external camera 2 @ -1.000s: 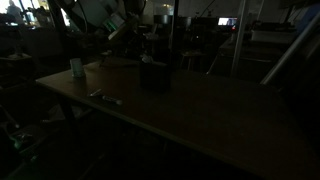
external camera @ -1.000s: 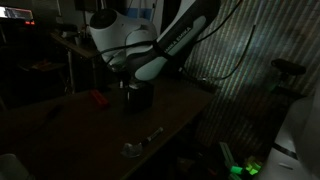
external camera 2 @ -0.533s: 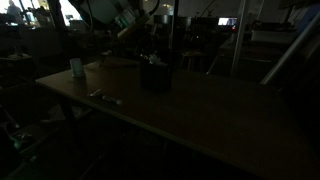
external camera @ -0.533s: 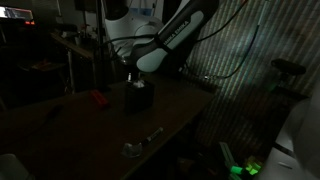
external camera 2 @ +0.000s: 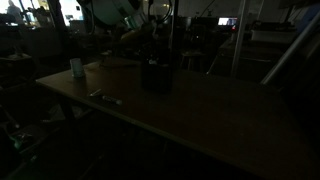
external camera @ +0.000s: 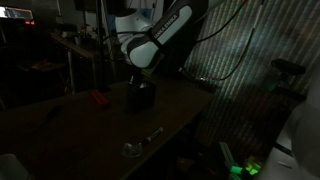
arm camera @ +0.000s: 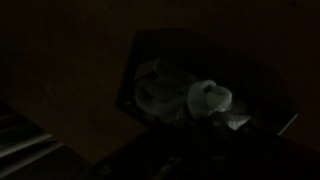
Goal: Put the white towel inside the black object on the right
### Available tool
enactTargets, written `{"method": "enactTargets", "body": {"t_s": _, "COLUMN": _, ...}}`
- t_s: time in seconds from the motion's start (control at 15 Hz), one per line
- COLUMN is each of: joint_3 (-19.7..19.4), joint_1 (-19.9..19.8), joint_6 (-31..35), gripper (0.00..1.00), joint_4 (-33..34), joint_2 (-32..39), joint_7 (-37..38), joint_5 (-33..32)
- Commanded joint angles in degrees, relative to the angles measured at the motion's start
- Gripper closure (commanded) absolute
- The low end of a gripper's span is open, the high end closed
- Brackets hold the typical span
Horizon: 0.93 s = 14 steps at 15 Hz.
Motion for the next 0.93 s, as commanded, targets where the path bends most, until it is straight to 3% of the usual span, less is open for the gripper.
{"method": "enactTargets", "body": {"t_s": 0.0, "joint_3": -0.1, "joint_1": -0.3, "joint_6": -0.4, "gripper": 0.98, "joint_4": 2.8, "joint_2": 2.3, "joint_7": -5.6, "joint_5": 9.6}}
{"method": "enactTargets", "body": {"t_s": 0.6, "joint_3": 0.1, "joint_1": -2.6, "joint_6": -0.1, "gripper": 0.98, "joint_4": 4.6, "joint_2": 4.3, "joint_7": -16.5, "joint_5": 27.9}}
{"method": "enactTargets", "body": {"t_s": 0.87, "joint_3": -1.1, "joint_1": -3.6, "joint_6": -0.1, "gripper": 0.98, "joint_4": 5.2, "joint_2": 4.5, "joint_7": -18.4, "joint_5": 28.1}}
